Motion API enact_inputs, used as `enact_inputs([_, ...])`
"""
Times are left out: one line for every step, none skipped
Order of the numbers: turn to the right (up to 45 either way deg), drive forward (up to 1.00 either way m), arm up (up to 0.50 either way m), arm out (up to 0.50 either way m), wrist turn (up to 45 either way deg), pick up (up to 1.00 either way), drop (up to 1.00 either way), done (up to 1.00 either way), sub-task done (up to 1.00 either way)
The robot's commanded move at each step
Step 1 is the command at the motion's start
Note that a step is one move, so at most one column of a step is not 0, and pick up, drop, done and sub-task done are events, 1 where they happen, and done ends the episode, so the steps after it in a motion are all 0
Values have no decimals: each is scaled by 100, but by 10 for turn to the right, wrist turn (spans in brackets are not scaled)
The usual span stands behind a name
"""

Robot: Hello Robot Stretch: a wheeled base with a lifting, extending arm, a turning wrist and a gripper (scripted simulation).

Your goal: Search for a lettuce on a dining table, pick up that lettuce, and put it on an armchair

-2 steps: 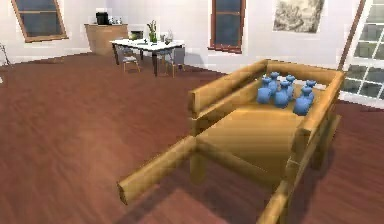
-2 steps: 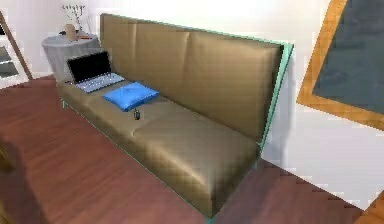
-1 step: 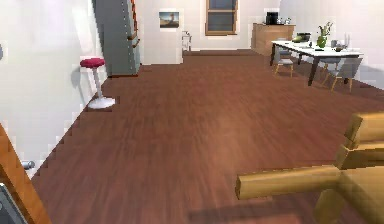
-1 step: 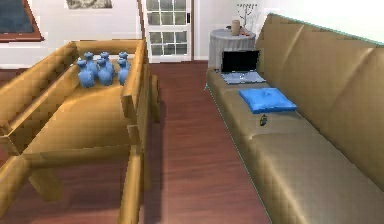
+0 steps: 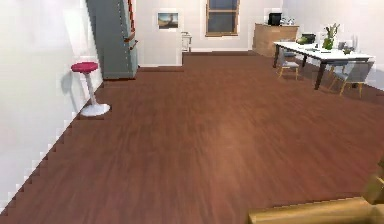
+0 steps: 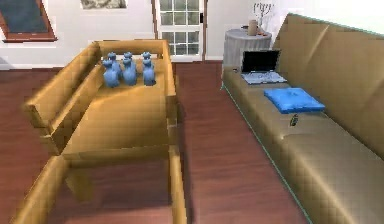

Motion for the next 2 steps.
enact_inputs([-60,0,0,0,0,0,0,0,0])
enact_inputs([0,75,0,0,0,0,0,0,0])
